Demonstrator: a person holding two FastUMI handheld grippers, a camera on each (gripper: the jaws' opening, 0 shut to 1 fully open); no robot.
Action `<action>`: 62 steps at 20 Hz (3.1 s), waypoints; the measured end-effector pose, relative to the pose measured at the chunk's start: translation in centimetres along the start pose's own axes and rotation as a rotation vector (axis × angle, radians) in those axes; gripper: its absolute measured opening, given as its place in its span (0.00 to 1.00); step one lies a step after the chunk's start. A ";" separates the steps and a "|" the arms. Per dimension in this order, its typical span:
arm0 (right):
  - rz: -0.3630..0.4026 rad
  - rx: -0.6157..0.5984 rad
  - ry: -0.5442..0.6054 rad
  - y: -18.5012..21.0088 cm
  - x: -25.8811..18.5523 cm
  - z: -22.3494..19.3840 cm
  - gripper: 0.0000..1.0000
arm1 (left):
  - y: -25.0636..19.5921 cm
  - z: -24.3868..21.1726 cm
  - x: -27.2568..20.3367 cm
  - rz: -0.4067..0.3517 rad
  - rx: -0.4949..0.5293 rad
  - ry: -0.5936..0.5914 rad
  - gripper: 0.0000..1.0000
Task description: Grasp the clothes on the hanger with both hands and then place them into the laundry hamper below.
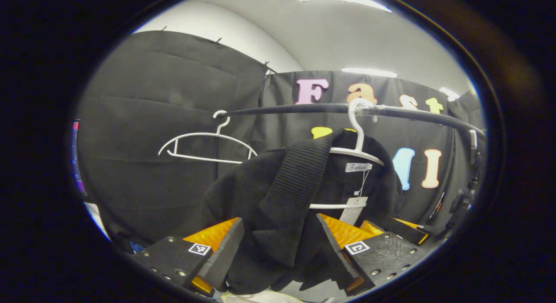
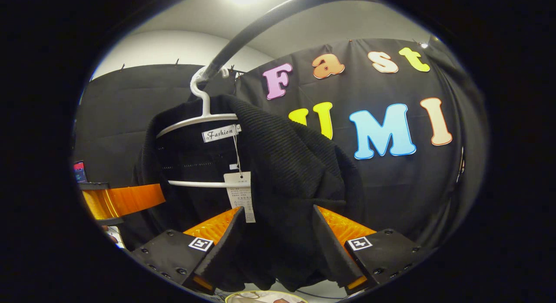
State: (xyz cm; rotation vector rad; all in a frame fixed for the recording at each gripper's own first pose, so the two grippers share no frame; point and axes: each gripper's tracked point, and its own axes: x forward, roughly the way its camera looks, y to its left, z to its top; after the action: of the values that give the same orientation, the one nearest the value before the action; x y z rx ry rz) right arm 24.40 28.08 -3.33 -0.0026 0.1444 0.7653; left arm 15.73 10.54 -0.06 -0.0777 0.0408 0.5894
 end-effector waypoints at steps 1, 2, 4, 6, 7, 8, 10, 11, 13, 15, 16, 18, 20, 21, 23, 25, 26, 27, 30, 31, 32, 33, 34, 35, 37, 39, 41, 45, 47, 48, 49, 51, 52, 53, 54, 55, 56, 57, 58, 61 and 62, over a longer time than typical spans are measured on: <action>-0.002 0.002 -0.002 -0.1 0.4 -0.1 0.96 | 0.0 -0.2 0.4 0.015 0.004 0.004 0.95; -0.005 0.004 -0.007 -0.1 0.7 0.0 0.96 | 0.0 -0.4 0.7 0.031 0.007 0.008 0.95; -0.014 0.020 -0.019 -0.1 1.1 -0.1 0.96 | 0.0 -0.8 1.2 0.069 0.003 0.013 0.95; -0.021 0.022 -0.035 -0.3 1.6 0.0 0.96 | 0.4 -1.0 1.5 0.114 0.000 0.010 0.95; -0.023 0.020 -0.039 -0.4 1.9 0.0 0.96 | 0.5 -1.0 1.7 0.133 0.004 0.007 0.95; -0.022 0.020 -0.042 -0.5 2.3 0.0 0.96 | 0.8 -0.8 1.7 0.159 0.011 -0.001 0.95; -0.023 0.032 -0.047 -0.8 2.7 0.1 0.96 | 0.5 -0.8 2.0 0.167 0.028 -0.003 0.95; -0.027 0.051 -0.050 -1.0 2.7 0.2 0.95 | 0.5 -0.6 2.0 0.173 0.042 -0.008 0.94; -0.027 0.081 -0.053 -1.3 3.1 0.3 0.90 | 0.5 -0.5 2.1 0.175 0.067 -0.011 0.68; -0.019 0.086 -0.053 -1.5 3.6 0.4 0.84 | 0.7 -0.4 1.7 0.197 0.087 -0.018 0.66; -0.010 0.090 -0.055 -1.7 4.0 0.4 0.75 | 0.7 -0.3 1.7 0.200 0.080 -0.022 0.49; 0.005 0.098 -0.057 -2.4 4.4 0.6 0.45 | 0.1 -0.4 1.3 0.164 0.054 -0.019 0.34; 0.014 0.116 -0.063 -2.6 4.4 0.8 0.20 | 0.9 -0.5 1.2 0.177 0.047 -0.021 0.12; 0.035 0.113 -0.056 -2.3 4.3 0.7 0.17 | 0.4 -0.6 0.7 0.140 0.038 -0.015 0.13; 0.070 0.109 -0.064 -2.2 4.7 0.7 0.20 | 0.7 0.1 -0.2 0.137 0.045 -0.038 0.13; 0.121 0.103 -0.047 -1.6 4.2 0.6 0.05 | 0.0 -0.2 -0.5 0.082 0.035 -0.030 0.03; 0.122 0.085 -0.050 -1.9 3.9 0.7 0.05 | 0.1 0.1 -0.8 0.065 0.027 -0.034 0.03; 0.112 0.070 -0.051 -2.3 3.7 0.8 0.05 | 0.1 0.4 -1.1 0.045 0.021 -0.038 0.03; 0.077 0.062 -0.065 -2.7 3.0 1.2 0.05 | 0.4 1.3 -2.1 -0.017 0.020 -0.052 0.02; 0.065 0.058 -0.065 -2.9 2.6 1.3 0.05 | 0.5 1.5 -2.4 -0.038 0.026 -0.050 0.02; 0.060 0.052 -0.057 -2.9 2.4 1.2 0.05 | 0.4 1.7 -2.7 -0.064 0.029 -0.047 0.02; 0.054 0.054 -0.067 -3.0 1.8 1.4 0.00 | 0.3 1.7 -2.9 -0.093 0.030 -0.040 0.03; 0.039 0.042 -0.063 -3.1 2.6 1.3 0.00 | 0.2 1.7 -3.2 -0.118 0.028 -0.036 0.03; 0.016 0.035 -0.066 -3.6 2.0 1.7 0.01 | 0.1 1.6 -3.4 -0.143 0.027 -0.031 0.03; -0.026 0.036 -0.083 -4.0 1.4 2.0 0.00 | 0.5 1.6 -3.3 -0.171 0.046 -0.022 0.02; -0.057 0.042 -0.081 -4.0 1.0 2.0 0.01 | 0.6 2.1 -3.2 -0.193 0.066 -0.029 0.01; -0.089 0.033 -0.089 -4.4 0.4 2.4 0.01 | 1.1 2.6 -3.2 -0.216 0.081 -0.037 0.01; -0.149 0.006 -0.120 -5.6 -0.5 3.8 0.01 | 2.3 3.9 -3.3 -0.243 0.081 -0.042 0.02; -0.172 -0.014 -0.137 -6.1 -0.7 4.4 0.01 | 3.0 4.4 -3.1 -0.253 0.058 -0.044 0.02; -0.183 -0.024 -0.146 -6.4 -0.8 4.7 0.01 | 3.2 4.8 -3.1 -0.257 0.049 -0.046 0.02; -0.191 -0.034 -0.156 -6.6 -1.0 5.1 0.01 | 3.5 5.2 -3.0 -0.259 0.047 -0.050 0.02; -0.214 -0.063 -0.183 -7.2 -1.0 5.9 0.01 | 4.1 6.3 -2.9 -0.255 0.074 -0.070 0.02; -0.226 -0.080 -0.197 -7.5 -1.0 6.3 0.01 | 4.5 6.6 -2.6 -0.248 0.107 -0.077 0.01; -0.233 -0.099 -0.207 -7.8 -0.9 6.6 0.01 | 4.9 7.1 -2.4 -0.244 0.140 -0.088 0.02; -0.241 -0.114 -0.215 -8.0 -0.6 6.8 0.01 | 4.9 7.5 -2.2 -0.244 0.165 -0.100 0.02; -0.254 -0.131 -0.229 -8.3 -0.6 7.1 0.01 | 4.9 8.0 -2.0 -0.250 0.184 -0.113 0.02; -0.268 -0.148 -0.246 -8.5 -0.5 7.6 0.01 | 4.9 8.5 -2.0 -0.255 0.189 -0.117 0.02; -0.285 -0.171 -0.267 -8.8 -0.6 8.3 0.01 | 4.8 9.1 -2.1 -0.267 0.173 -0.123 0.03; -0.296 -0.190 -0.285 -9.0 -0.5 8.9 0.01 | 4.8 9.8 -2.1 -0.280 0.155 -0.133 0.03; -0.295 -0.250 -0.320 -9.2 0.7 10.0 0.01 | 6.0 11.4 -1.3 -0.286 0.165 -0.150 0.02; -0.297 -0.276 -0.331 -9.3 1.1 10.2 0.01 | 6.0 11.5 -1.0 -0.288 0.175 -0.153 0.02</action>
State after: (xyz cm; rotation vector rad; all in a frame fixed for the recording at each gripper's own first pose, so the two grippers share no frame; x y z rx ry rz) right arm 32.93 22.63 6.17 -0.1551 -0.2728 0.4754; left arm 11.71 15.96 11.13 0.1306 -0.0667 0.3003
